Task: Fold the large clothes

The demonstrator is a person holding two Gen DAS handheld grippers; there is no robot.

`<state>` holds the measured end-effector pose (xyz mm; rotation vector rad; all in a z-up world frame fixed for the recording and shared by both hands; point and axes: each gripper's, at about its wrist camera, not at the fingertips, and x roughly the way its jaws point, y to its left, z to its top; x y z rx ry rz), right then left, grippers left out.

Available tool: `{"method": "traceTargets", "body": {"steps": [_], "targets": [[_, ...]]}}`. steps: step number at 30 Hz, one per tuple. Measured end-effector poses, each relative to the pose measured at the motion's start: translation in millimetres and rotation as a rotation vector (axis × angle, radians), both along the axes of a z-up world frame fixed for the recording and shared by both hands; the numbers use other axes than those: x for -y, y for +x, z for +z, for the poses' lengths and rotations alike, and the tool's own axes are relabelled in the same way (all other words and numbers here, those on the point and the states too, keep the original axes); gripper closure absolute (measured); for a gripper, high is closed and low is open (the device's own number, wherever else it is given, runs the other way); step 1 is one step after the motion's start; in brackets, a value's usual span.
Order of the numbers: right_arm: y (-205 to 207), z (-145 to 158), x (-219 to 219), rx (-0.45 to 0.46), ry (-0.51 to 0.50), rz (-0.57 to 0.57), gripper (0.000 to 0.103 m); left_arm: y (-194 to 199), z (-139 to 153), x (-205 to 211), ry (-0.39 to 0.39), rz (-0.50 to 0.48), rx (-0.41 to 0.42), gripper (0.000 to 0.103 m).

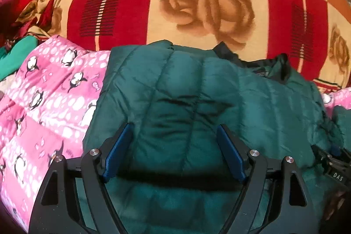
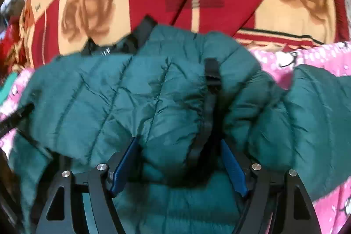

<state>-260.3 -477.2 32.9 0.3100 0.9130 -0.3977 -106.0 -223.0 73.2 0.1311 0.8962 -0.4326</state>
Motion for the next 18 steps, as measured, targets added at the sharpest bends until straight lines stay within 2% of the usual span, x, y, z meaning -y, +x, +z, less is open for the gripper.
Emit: {"method": "traceTargets", "body": {"steps": [4,7,13,18], "targets": [[-27.9,25.3,-10.1,0.046,-0.037,0.012,0.029,-16.5,17.3,-4.3,-0.029,0.007,0.009,0.023],[-38.8,30.9,-19.3,0.053,-0.054,0.010,0.029,-32.6,28.8,-3.7,-0.056,-0.001,0.004,0.023],[-59.3,41.9,-20.5,0.140,-0.060,0.005,0.029,-71.1,58.8,1.6,-0.056,-0.041,0.036,0.023],[-66.1,44.4,-15.3,0.144,-0.091,-0.006,0.029,-92.8,72.3,12.5,-0.068,-0.068,0.065,0.023]]}}
